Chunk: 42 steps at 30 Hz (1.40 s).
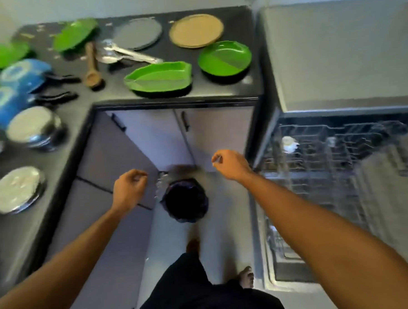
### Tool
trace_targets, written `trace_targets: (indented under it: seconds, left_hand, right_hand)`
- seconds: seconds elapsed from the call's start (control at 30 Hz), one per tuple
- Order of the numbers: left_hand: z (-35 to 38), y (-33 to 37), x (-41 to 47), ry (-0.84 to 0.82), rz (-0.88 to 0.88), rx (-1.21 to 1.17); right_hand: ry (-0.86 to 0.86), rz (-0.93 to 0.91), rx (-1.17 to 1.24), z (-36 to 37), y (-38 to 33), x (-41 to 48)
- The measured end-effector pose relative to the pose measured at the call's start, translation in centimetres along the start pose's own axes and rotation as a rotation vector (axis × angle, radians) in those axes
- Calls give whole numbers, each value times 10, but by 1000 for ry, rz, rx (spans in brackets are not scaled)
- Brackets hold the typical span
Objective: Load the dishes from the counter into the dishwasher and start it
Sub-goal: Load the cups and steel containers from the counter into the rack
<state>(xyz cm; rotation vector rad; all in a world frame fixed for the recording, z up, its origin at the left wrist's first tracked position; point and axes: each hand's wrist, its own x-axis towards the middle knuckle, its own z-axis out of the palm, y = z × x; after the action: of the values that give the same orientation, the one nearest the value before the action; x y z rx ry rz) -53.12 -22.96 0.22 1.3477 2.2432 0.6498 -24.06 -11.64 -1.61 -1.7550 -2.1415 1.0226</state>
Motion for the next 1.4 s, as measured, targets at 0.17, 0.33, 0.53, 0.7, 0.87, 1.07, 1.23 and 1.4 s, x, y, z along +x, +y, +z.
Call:
trace_targets:
  seconds: [0.17, 0.33, 0.53, 0.7, 0.87, 1.07, 1.23, 1.4]
  left_hand:
    - [-88, -91, -15, 227, -119, -39]
    - [-165, -155, -13, 412, -106, -79]
    - [-235, -227, 14, 480, -82, 41]
    - [-255, -255, 26, 313, -211, 5]
    - [-244, -258, 27, 133, -241, 70]
    - [-239, -262, 29, 89, -249, 177]
    - [-240, -260, 33, 60, -297, 191]
    - [-242, -259, 36, 63, -306, 201]
  right_hand:
    - [-117, -235, -60, 60, -124, 28]
    - [-142, -476, -21, 125, -259, 58]
    - [-152, -639, -14, 198, -406, 80]
    - [-236, -789, -101, 249, -496, 89]
    - [-338, -824, -195, 289, -548, 93]
    - [-391, -795, -295, 326, -567, 91]
    - [-316, -778, -291, 340, -570, 88]
    - [-317, -774, -244, 334, -569, 88]
